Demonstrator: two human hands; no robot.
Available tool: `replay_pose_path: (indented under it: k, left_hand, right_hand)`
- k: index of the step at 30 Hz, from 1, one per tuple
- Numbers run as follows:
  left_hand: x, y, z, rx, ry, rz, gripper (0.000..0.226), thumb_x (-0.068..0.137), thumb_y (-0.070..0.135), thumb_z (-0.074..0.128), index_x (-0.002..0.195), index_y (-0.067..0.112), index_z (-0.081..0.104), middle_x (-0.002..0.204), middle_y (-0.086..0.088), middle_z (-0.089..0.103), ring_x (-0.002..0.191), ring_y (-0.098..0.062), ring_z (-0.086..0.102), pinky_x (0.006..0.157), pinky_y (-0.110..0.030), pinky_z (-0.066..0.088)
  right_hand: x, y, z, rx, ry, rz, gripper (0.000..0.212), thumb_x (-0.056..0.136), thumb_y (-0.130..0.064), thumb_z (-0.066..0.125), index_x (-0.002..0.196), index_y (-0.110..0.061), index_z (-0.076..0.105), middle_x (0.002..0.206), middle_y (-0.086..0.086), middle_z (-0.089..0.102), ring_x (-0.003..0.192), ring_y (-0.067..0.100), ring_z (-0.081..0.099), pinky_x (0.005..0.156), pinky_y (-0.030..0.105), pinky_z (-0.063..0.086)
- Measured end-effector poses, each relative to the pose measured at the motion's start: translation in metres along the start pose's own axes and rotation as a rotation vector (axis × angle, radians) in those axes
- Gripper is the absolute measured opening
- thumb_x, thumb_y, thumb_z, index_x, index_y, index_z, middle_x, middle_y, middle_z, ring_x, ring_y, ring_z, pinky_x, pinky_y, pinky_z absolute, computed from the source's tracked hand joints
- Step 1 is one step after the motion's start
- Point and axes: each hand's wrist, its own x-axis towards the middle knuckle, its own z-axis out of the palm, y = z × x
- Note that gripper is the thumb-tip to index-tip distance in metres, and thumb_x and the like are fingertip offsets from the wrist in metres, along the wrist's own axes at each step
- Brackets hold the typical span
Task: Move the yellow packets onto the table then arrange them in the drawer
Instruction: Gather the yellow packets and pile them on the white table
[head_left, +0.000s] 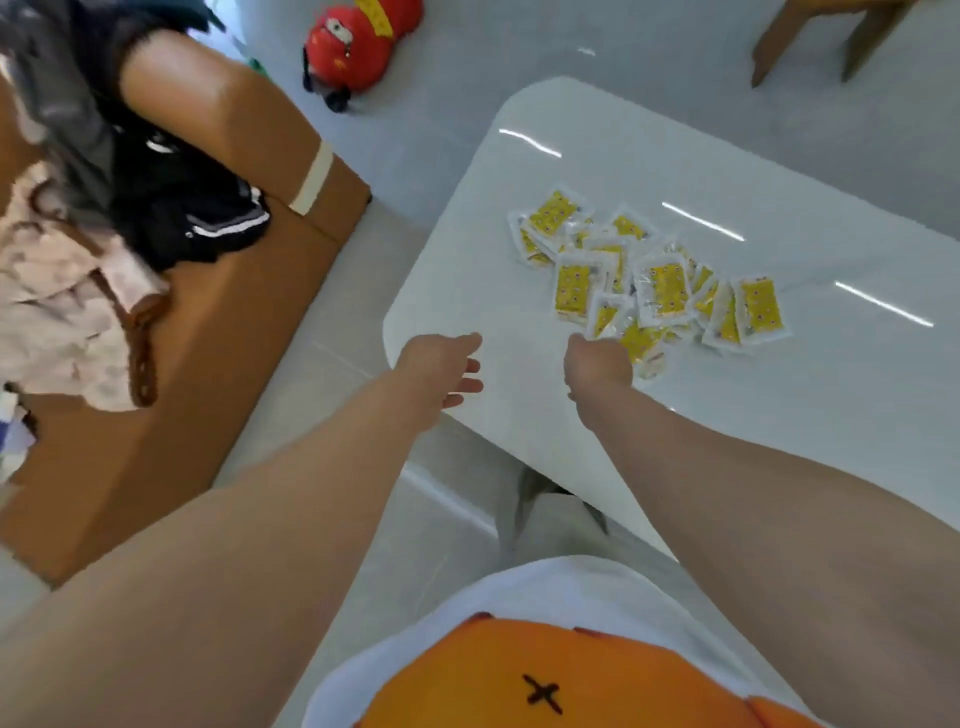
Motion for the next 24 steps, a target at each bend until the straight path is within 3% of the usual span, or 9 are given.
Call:
replay_pose_path:
  k: [2, 6, 9, 12, 15, 19, 24]
  left_hand:
    - [-0.023, -0.027, -0.036, -0.101, 0.048, -0.001, 0.030, 0.098, 0.037, 0.062, 0.116, 0.014, 0.063, 0.102, -0.001, 0.069, 0.074, -0.016, 0.069, 0.072, -0.031, 0.047]
    - [-0.070, -0.105, -0.096, -0.430, 0.155, -0.028, 0.024, 0.098, 0.032, 0.062, 0.113, 0.014, 0.064, 0.100, -0.003, 0.068, 0.080, -0.020, 0.070, 0.074, -0.031, 0.048]
    - [-0.106, -0.188, -0.129, -0.715, 0.242, -0.072, 0.023, 0.099, 0.029, 0.062, 0.114, 0.012, 0.064, 0.093, -0.002, 0.067, 0.076, -0.019, 0.069, 0.074, -0.032, 0.050]
    - [-0.145, -0.282, -0.151, -0.963, 0.347, -0.088, 0.020, 0.099, 0.027, 0.061, 0.112, 0.012, 0.063, 0.094, -0.003, 0.068, 0.076, -0.020, 0.069, 0.070, -0.031, 0.050]
    - [-0.189, -0.387, -0.152, -1.131, 0.476, -0.114, 0.019, 0.099, 0.025, 0.061, 0.112, 0.011, 0.061, 0.095, -0.004, 0.068, 0.074, -0.020, 0.068, 0.067, -0.030, 0.049]
    - [-0.244, -0.520, -0.125, -1.389, 0.614, -0.170, 0.017, 0.098, 0.023, 0.062, 0.109, 0.010, 0.062, 0.090, -0.004, 0.068, 0.068, -0.020, 0.067, 0.062, -0.029, 0.049]
    - [-0.315, -0.652, -0.071, -1.679, 0.765, -0.236, 0.016, 0.099, 0.020, 0.060, 0.111, 0.010, 0.062, 0.092, -0.005, 0.068, 0.070, -0.021, 0.067, 0.065, -0.030, 0.048]
  right_hand:
    - [-0.037, -0.005, 0.032, -0.046, -0.091, -0.083, 0.056, 0.076, -0.051, 0.043, 0.106, -0.008, 0.061, 0.100, 0.009, 0.062, 0.098, 0.034, 0.068, 0.095, 0.050, 0.056]
    - [-0.127, -0.006, 0.087, -0.198, -0.228, -0.250, 0.046, 0.094, -0.040, 0.049, 0.116, -0.002, 0.063, 0.104, 0.011, 0.066, 0.103, 0.034, 0.068, 0.096, 0.051, 0.056]
    - [-0.175, 0.017, 0.124, -0.392, -0.325, -0.382, 0.054, 0.087, -0.047, 0.048, 0.114, -0.003, 0.062, 0.103, 0.010, 0.065, 0.102, 0.036, 0.068, 0.097, 0.053, 0.055]
    - [-0.236, 0.053, 0.156, -0.585, -0.429, -0.510, 0.028, 0.094, -0.036, 0.049, 0.099, -0.010, 0.057, 0.099, 0.012, 0.062, 0.088, 0.030, 0.061, 0.094, 0.050, 0.056]
    - [-0.301, 0.112, 0.181, -0.745, -0.506, -0.603, 0.022, 0.099, -0.030, 0.049, 0.097, -0.010, 0.058, 0.094, 0.012, 0.060, 0.086, 0.029, 0.058, 0.090, 0.048, 0.055]
    - [-0.378, 0.222, 0.211, -0.866, -0.581, -0.710, 0.025, 0.097, -0.024, 0.052, 0.081, -0.006, 0.060, 0.075, 0.013, 0.060, 0.071, 0.033, 0.063, 0.065, 0.041, 0.051]
    - [-0.453, 0.367, 0.222, -1.072, -0.772, -0.740, 0.021, 0.100, -0.021, 0.052, 0.082, -0.011, 0.055, 0.069, 0.008, 0.051, 0.061, 0.023, 0.052, 0.054, 0.030, 0.040]
